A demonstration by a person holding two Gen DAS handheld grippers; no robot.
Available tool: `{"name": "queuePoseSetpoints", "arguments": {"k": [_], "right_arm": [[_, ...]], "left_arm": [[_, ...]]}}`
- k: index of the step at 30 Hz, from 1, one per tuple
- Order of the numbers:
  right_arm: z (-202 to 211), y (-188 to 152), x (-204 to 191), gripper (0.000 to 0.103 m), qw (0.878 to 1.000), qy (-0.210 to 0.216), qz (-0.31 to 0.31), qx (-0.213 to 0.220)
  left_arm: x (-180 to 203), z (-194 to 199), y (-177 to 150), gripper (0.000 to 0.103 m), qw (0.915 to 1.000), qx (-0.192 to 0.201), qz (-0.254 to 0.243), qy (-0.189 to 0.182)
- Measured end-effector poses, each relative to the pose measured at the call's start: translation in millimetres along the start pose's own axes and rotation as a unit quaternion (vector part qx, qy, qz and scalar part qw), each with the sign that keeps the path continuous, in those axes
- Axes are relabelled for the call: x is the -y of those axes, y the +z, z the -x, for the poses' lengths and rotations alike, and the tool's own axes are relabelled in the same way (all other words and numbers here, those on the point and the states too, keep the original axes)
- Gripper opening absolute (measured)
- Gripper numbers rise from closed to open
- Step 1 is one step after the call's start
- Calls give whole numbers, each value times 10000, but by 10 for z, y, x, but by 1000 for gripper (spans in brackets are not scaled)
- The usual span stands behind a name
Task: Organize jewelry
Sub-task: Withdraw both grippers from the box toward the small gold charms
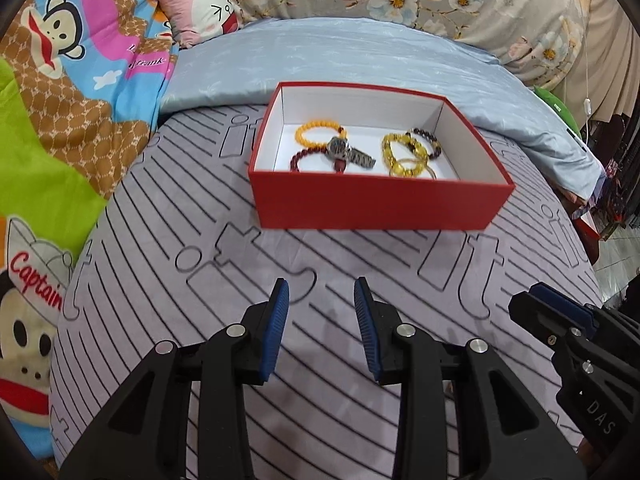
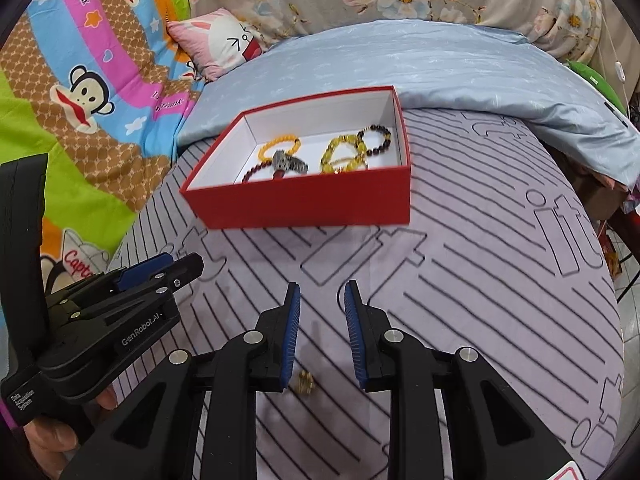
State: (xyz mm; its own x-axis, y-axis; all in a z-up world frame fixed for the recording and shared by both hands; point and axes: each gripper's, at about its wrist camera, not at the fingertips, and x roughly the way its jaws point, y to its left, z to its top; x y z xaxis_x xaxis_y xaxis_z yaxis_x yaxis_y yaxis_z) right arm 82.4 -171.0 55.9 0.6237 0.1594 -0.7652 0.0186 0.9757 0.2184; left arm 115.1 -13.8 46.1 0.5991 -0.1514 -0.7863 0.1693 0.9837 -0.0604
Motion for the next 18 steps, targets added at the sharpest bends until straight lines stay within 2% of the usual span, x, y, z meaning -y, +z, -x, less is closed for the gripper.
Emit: {"name": "queuePoseSetpoints", "arguments": {"k": [13,18], "right_arm": [[81,-542,-136,23,9992,118,220,-314],[35,-613,-151,23,9990,140,206,-377]], "left_arm": [[-45,140,-453,32,9998,-205,-1,40],[-41,183,-570,33,9997,-243,-15,56]]}}
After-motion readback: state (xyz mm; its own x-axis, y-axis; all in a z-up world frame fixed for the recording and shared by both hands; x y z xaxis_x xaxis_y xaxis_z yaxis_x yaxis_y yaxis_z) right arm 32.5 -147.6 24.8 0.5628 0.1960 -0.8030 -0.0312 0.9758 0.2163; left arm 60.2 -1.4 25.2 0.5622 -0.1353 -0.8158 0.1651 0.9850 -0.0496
